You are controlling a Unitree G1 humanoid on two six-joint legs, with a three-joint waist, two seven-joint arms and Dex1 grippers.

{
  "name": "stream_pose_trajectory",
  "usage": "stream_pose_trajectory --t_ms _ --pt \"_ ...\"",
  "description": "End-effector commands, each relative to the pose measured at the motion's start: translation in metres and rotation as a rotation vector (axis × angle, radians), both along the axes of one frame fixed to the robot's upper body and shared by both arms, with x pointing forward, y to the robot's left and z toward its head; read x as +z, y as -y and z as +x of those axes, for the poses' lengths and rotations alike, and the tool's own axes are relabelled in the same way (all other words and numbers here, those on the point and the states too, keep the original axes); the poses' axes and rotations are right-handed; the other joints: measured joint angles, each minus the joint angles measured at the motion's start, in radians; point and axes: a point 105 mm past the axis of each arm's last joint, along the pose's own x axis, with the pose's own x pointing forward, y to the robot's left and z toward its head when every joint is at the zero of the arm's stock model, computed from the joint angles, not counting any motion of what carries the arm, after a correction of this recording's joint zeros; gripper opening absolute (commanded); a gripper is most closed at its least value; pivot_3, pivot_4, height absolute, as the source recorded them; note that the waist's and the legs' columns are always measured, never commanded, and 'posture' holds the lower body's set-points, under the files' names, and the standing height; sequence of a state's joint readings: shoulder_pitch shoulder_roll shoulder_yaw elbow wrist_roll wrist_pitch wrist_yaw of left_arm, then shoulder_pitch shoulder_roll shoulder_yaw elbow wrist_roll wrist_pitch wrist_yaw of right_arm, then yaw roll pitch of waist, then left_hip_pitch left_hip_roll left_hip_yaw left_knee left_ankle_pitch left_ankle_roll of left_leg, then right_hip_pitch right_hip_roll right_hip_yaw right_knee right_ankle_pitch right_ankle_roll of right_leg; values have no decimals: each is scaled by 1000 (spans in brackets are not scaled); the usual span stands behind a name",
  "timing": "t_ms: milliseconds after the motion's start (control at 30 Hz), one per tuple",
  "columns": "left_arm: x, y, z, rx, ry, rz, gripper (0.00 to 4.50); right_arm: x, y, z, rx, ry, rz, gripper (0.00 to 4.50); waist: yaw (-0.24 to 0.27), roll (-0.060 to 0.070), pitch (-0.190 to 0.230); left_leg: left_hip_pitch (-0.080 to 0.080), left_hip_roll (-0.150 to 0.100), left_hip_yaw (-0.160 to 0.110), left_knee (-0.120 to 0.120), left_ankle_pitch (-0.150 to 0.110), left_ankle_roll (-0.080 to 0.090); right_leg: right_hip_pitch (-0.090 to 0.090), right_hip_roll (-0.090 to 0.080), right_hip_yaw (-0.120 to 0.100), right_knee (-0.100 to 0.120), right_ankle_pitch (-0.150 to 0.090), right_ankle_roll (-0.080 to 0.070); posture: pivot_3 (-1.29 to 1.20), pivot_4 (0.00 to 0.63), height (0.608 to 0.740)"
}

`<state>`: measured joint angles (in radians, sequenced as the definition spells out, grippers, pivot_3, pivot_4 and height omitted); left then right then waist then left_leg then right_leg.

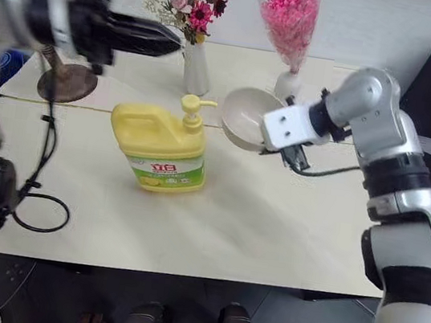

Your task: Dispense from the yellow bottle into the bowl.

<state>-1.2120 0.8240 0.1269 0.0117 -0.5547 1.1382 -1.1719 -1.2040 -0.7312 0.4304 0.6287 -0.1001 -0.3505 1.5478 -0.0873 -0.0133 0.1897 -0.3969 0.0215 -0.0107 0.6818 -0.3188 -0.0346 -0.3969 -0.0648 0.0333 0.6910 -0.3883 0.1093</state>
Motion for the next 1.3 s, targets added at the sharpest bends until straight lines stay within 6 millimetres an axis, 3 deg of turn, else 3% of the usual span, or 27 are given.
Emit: stream_pose_trajectory --t_ms 33,167,300,400,533,700,833,900,967,1067,1233,1300 --pt "0 -13 -54 -80 -25 20 1898 -8 20 0 -70 25 19 0 -1 0 0 -1 0 -1 0 0 0 0 0 0 -1 0 0 0 150 740" --pt "-21 -29 -92 -61 -81 111 3071 -38 45 6 -167 39 -12 0 1 0 0 -2 -1 -3 1 0 0 0 1 1 0 0 0 0 150 740" --pt "-51 -45 -105 79 -113 229 4364 -65 66 9 -236 54 -44 0 4 -1 1 5 -4 -3 1 0 0 5 -1 4 -1 0 0 0 150 740" --pt "-74 -60 -106 186 -119 293 4492 -76 68 16 -287 65 -12 0 4 -1 1 6 -4 -3 1 0 0 6 0 5 0 0 0 0 150 740" --pt "-80 -73 -103 266 -96 243 4492 -90 70 15 -315 37 0 0 4 -1 1 6 -3 -3 1 0 0 6 1 5 -1 0 -1 0 150 740" --pt "-82 -79 -103 292 -75 216 4500 -95 73 18 -369 21 45 1452 4 -1 1 6 -4 -3 0 0 0 6 0 5 -1 0 -1 0 150 740" --pt "-79 -85 -102 312 -40 186 4500 -77 78 17 -432 -2 153 2899 4 -1 1 6 -4 -3 -1 0 0 6 1 5 -2 0 -1 0 150 740" --pt "-77 -89 -106 316 -35 170 4500 -52 83 9 -475 -81 281 3562 4 -1 1 6 -4 -3 -1 0 0 6 1 5 -2 0 -1 0 150 740" --pt "-75 -96 -108 337 -30 151 4500 -23 94 -6 -521 -196 418 3562 6 0 1 5 -4 -3 -2 0 1 5 0 5 -2 0 -1 0 150 740" --pt "-76 -106 -112 375 -40 142 4500 6 117 -27 -601 -317 526 3562 12 2 3 5 -4 -3 -3 -1 2 6 -1 4 -3 0 -1 0 150 740" --pt "-75 -119 -122 406 -75 117 4500 26 156 -54 -721 -399 613 3562 24 2 2 7 -4 -3 -4 -4 6 8 -2 3 -8 0 -1 0 150 740" --pt "-76 -122 -122 424 -83 113 4500 26 162 -59 -741 -409 630 3562 26 2 2 7 -4 -3 -4 -4 6 8 -3 3 -8 -1 -1 0 150 740"
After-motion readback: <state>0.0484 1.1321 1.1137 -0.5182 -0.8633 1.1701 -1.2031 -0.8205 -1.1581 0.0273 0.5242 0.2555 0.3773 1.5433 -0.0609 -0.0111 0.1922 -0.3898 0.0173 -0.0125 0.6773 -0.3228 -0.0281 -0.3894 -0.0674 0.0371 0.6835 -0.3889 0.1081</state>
